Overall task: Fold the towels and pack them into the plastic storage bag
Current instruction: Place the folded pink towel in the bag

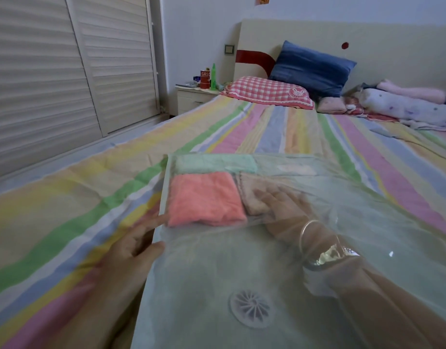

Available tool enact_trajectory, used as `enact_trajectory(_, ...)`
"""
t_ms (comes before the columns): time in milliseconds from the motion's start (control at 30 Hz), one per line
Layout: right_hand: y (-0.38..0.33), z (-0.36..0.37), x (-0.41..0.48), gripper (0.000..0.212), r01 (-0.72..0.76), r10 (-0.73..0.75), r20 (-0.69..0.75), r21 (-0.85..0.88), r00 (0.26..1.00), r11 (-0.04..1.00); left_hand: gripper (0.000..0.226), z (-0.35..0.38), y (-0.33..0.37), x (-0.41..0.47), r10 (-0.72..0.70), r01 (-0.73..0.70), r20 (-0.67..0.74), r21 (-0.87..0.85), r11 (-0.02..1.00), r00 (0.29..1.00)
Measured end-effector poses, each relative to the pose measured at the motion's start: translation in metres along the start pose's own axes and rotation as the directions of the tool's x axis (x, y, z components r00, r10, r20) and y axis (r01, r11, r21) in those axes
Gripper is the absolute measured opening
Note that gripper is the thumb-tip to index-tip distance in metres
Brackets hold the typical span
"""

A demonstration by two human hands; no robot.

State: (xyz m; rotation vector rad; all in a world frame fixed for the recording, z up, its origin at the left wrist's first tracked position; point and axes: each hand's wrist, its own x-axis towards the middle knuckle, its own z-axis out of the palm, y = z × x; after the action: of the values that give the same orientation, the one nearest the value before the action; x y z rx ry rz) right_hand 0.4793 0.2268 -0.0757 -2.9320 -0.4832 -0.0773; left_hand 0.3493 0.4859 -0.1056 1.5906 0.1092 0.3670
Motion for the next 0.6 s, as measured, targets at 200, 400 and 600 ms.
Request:
enact_trajectory(200,-0.028,-0.006,-0.017,0.084,0.278,-0.279,-0.035,-0.041,0.960,0.960,0.052,0.001,0.006,-0.001,-0.034,0.033,-0.026,-0.028,0.999,0.999)
enact_trajectory(400,-0.049,0.013,-0.013,0.062,0.219,-0.204,0.119,-0.129,0.972,0.967,0.058,-0.001,0.007,0.000,-0.053,0.051,-0.028,-0.054,0.997,0.998)
enact_trajectory(600,-0.086,0.026,-0.004,0.050,0.367,-0.363,-0.117,0.012,0.924,0.930,0.055,-0.002,0.008,0.000,0.004,-0.003,-0.042,0.023,1.000,0.999)
